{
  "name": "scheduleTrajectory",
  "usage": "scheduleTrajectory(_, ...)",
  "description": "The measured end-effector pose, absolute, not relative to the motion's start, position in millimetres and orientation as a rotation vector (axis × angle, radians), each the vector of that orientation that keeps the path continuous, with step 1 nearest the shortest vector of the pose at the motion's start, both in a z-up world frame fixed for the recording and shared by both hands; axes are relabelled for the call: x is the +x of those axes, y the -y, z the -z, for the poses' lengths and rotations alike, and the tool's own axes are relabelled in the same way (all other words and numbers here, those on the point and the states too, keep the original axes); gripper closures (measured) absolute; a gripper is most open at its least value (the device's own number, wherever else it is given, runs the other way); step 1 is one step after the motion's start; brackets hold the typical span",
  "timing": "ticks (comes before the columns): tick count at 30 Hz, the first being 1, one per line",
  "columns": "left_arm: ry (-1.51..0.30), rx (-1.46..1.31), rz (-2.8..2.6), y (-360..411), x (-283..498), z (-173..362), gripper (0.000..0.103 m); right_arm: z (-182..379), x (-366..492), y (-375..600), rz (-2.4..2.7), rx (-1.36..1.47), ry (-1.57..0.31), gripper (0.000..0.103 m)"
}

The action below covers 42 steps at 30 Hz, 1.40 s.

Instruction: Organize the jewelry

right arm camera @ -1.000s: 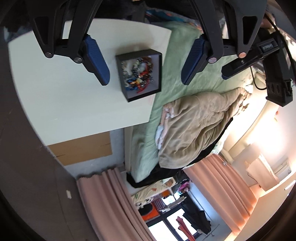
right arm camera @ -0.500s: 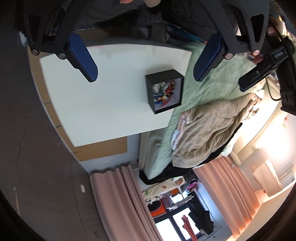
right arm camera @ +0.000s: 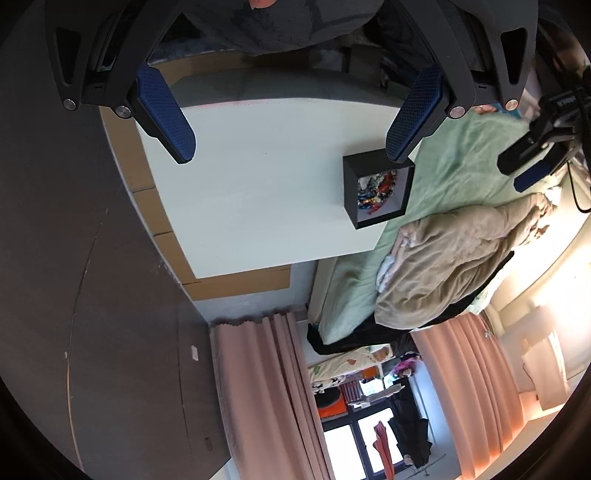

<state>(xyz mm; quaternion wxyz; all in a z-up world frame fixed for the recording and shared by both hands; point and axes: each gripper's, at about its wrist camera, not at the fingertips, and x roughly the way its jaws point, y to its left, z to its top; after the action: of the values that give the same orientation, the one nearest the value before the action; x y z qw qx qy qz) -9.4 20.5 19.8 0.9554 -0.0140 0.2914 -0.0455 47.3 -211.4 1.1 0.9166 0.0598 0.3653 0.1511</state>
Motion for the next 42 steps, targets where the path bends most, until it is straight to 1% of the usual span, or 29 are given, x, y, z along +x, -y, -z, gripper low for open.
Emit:
scheduleTrajectory(3,-0.585,-0.017,0.095,-17,-12,-14,0.000,-3,42,215,-0.276,0.117,-0.719,0.000)
scheduleTrajectory(16,-0.584,-0.071,0.079,-27,-10,-6,0.000,-3,34,203,-0.229,0.023,-0.694,0.000)
scheduleTrajectory(30,-0.600,-0.073,0.044,-27,-2,0,0.000,-1,37,217,-0.227,0.081,-0.693,0.000)
scheduleTrajectory(42,-0.573,-0.048,0.030,-23,-9,-1,0.000,0,38,222,-0.219,0.096,-0.703,0.000)
